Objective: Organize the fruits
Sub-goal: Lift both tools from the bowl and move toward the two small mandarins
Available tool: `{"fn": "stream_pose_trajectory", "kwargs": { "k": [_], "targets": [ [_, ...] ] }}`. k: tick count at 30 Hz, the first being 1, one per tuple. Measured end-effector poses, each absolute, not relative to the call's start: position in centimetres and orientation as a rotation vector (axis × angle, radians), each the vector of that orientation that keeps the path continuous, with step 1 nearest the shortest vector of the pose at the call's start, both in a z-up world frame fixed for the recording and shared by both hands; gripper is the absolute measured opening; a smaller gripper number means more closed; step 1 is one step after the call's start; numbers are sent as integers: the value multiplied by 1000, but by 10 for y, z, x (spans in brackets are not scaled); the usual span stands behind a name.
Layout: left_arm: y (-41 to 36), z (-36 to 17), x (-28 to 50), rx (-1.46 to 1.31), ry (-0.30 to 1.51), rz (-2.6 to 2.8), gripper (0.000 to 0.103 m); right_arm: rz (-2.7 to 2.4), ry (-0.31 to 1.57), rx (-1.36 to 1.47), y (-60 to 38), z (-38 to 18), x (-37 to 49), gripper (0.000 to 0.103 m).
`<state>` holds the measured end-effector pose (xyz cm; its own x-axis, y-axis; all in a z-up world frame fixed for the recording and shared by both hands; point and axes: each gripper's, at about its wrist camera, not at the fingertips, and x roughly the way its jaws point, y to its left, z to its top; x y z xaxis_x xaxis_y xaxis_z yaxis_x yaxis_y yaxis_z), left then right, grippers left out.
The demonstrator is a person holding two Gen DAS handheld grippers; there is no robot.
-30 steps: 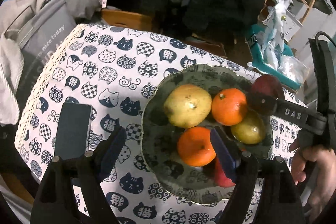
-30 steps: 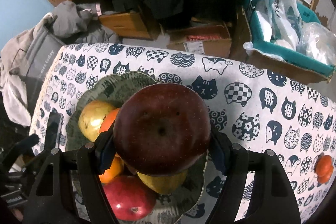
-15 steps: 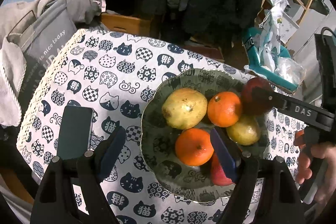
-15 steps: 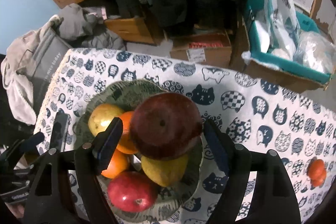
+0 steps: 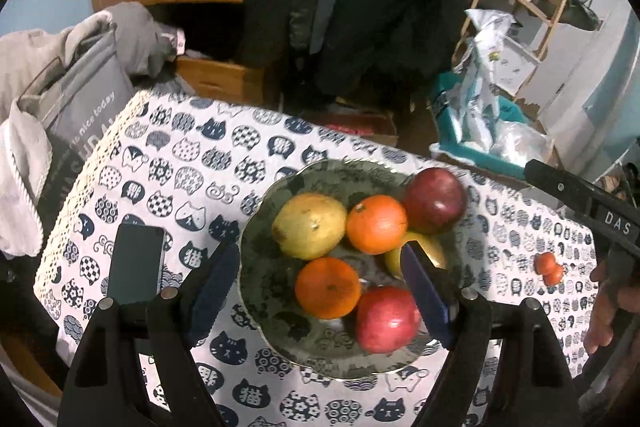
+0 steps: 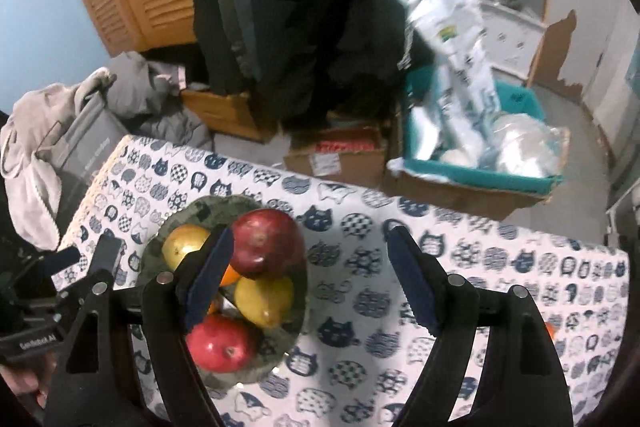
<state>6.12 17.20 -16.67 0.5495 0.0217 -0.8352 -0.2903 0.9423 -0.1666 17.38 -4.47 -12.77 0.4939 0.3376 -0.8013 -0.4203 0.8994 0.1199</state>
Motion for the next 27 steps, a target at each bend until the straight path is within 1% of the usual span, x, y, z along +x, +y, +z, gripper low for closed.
{"fn": "stream_pose_trajectory", "kwargs": {
  "k": [6, 23, 27],
  "targets": [
    [150, -148, 57, -271, 939, 149, 86, 401, 889, -137, -72, -107, 155, 80],
    [78, -103, 40, -182, 846, 33, 87, 303, 802, -151, -161, -66, 97, 80],
    [63, -96, 37, -159, 828, 21, 89, 285, 789, -139, -178, -60, 87, 80]
  ]
}}
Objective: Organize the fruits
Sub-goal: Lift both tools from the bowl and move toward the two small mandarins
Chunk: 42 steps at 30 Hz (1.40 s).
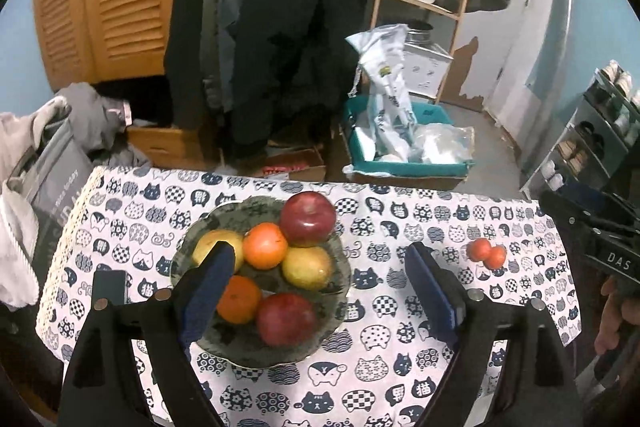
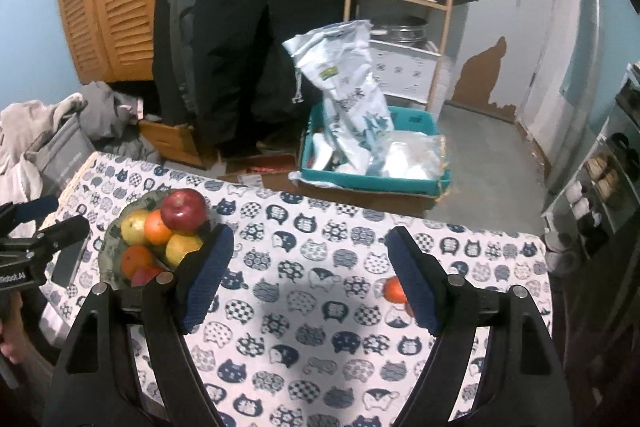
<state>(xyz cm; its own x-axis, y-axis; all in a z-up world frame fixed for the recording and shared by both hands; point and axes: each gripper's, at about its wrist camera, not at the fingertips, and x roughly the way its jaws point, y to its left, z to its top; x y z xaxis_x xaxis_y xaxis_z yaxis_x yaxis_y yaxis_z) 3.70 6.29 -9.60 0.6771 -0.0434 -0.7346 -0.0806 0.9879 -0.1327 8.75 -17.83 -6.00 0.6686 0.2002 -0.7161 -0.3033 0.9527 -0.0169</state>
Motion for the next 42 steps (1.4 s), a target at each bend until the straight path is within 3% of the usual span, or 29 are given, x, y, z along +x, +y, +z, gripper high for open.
{"fn": "stream_pose_trajectory", "kwargs": {
  "k": [7, 14, 26, 42],
  "targets": [
    [40, -84, 34, -129, 801, -7, 90, 255, 768, -129, -208, -51, 71, 80],
    [16, -73, 36, -113, 773, -39, 101, 211, 762, -113, -244, -47, 63, 80],
    [-37, -74, 53, -63, 781, -123, 101, 110, 771, -35, -307, -55, 64, 80],
    [-78, -136, 106, -7, 900, -125, 101, 58, 972, 33, -340, -146, 113, 80]
  ]
}}
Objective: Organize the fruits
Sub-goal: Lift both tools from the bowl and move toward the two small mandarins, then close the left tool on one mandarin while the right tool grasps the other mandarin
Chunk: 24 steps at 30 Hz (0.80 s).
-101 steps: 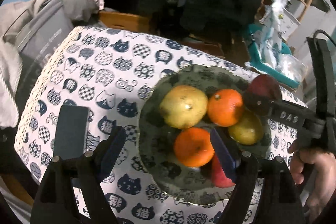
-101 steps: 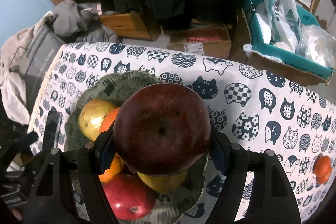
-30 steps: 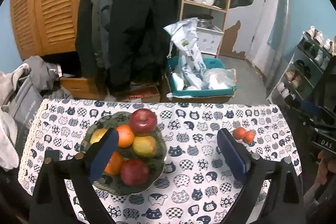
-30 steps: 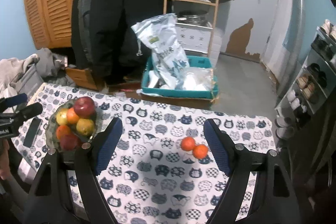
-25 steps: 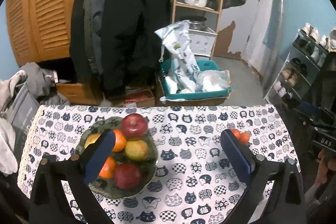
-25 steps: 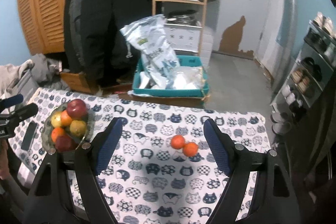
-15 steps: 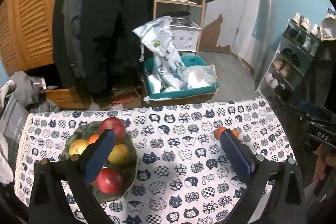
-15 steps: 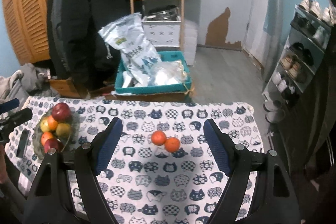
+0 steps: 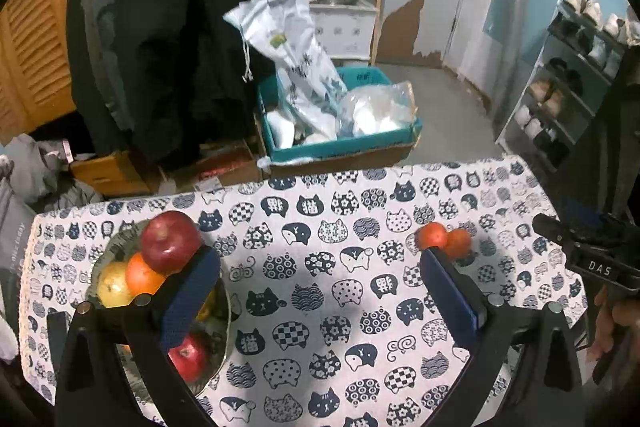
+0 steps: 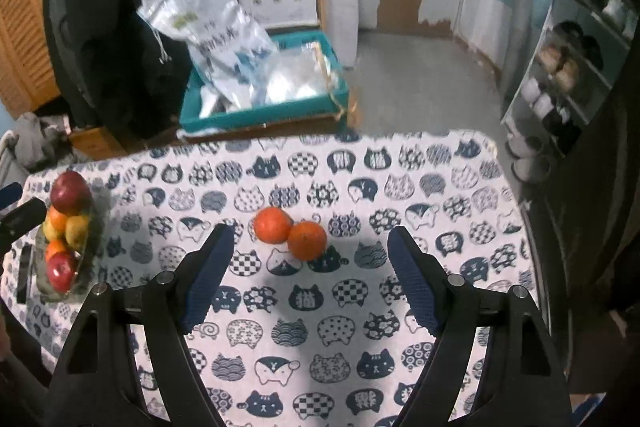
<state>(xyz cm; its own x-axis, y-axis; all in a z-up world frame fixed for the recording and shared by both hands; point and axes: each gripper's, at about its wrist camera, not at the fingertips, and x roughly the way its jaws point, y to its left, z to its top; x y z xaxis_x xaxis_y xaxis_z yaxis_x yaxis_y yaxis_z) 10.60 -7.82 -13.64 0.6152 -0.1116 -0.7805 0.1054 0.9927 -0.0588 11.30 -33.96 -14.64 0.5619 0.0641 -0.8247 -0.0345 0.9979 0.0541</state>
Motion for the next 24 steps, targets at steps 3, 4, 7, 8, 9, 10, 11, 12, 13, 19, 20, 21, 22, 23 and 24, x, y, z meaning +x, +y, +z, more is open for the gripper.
{"fn": "stream_pose_trajectory", "kwargs": {
  "k": [3, 4, 7, 8, 9, 10, 11, 12, 13, 19, 20, 21, 22, 23, 24],
  "targets": [
    [-83, -152, 117, -2, 923, -123, 101, 56, 1019, 27, -341, -169, 124, 80],
    [-85, -157, 120, -1, 929, -122, 101, 58, 1038, 27, -341, -177, 128, 80],
    [-90, -174, 132, 8, 958, -123, 101, 64, 1082, 31, -341, -202, 138, 80],
    [-93, -181, 136, 15, 967, -123, 101, 70, 1099, 36, -341, -212, 143, 80],
    [-95, -185, 139, 21, 973, -123, 101, 73, 1110, 38, -341, -218, 146, 80],
    [-97, -190, 141, 26, 980, -124, 101, 76, 1124, 36, -340, -227, 150, 80],
    [-99, -197, 144, 31, 988, -128, 101, 79, 1136, 31, -339, -234, 154, 80],
    [-100, -202, 146, 36, 994, -132, 101, 81, 1146, 24, -338, -241, 157, 80],
    [-102, -207, 148, 40, 1000, -135, 101, 83, 1161, 16, -337, -248, 160, 80],
    [-116, -235, 158, 100, 1030, -157, 101, 86, 1203, 0, -337, -278, 170, 77],
    [-119, -240, 159, 110, 1039, -160, 101, 90, 1206, 1, -337, -281, 171, 76],
    [-120, -244, 161, 113, 1045, -165, 101, 96, 1208, -3, -336, -284, 173, 75],
    [-122, -246, 162, 113, 1050, -171, 101, 101, 1210, -7, -336, -286, 174, 74],
    [-123, -248, 163, 114, 1053, -176, 101, 106, 1209, -12, -335, -288, 175, 73],
    [-124, -250, 165, 115, 1056, -179, 101, 113, 1207, -13, -334, -289, 176, 72]
  ]
}}
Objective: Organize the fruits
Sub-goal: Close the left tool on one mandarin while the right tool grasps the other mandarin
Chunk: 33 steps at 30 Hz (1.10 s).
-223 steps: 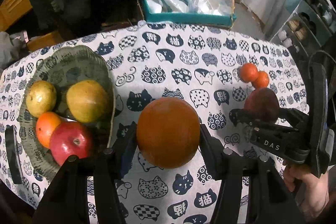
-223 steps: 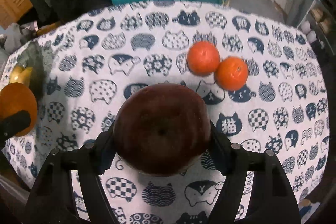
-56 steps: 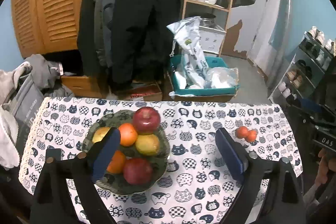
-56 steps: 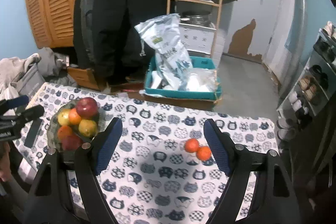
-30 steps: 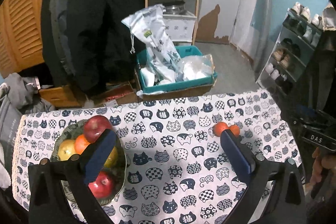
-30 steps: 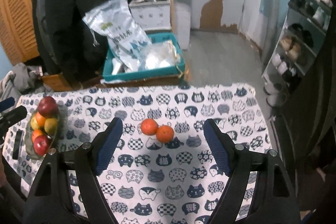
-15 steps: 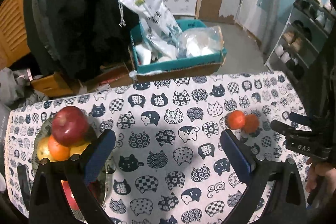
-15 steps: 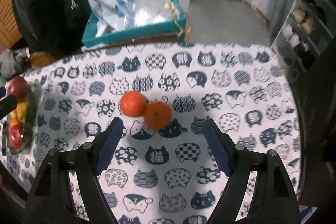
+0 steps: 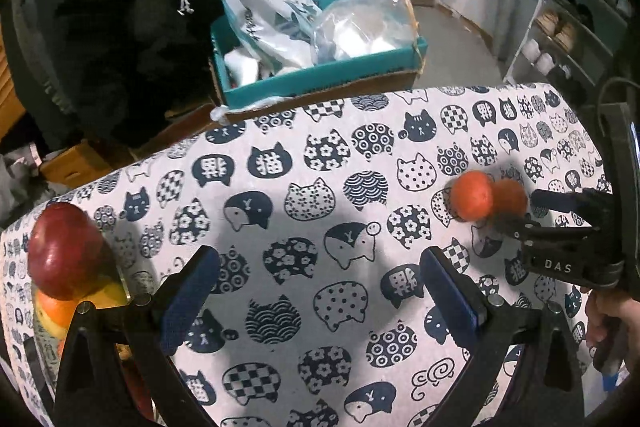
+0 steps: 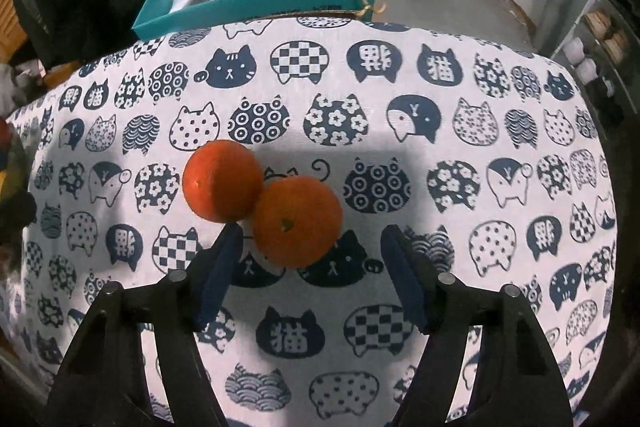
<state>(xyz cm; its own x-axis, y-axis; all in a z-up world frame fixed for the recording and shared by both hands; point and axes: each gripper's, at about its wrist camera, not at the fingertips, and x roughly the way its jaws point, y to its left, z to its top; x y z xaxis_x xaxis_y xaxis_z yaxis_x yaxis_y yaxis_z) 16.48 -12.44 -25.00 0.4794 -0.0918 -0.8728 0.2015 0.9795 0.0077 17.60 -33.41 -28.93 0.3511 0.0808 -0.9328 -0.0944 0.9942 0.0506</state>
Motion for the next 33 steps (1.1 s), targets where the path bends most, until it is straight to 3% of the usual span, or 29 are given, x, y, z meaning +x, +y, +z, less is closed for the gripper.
{"fn": "stream_pose_trajectory", "kwargs": {
  "k": [5, 7, 33],
  "targets": [
    [-128, -258, 171, 87, 1082, -197, 101, 146, 1210, 3, -333, -296, 180, 59],
    [-130, -261, 172, 69, 1093, -205, 101, 157, 1217, 19, -335, -297, 182, 44],
    [-232, -291, 207, 60, 1155, -351, 101, -121, 1177, 162, -420, -278, 159, 44]
  ]
}}
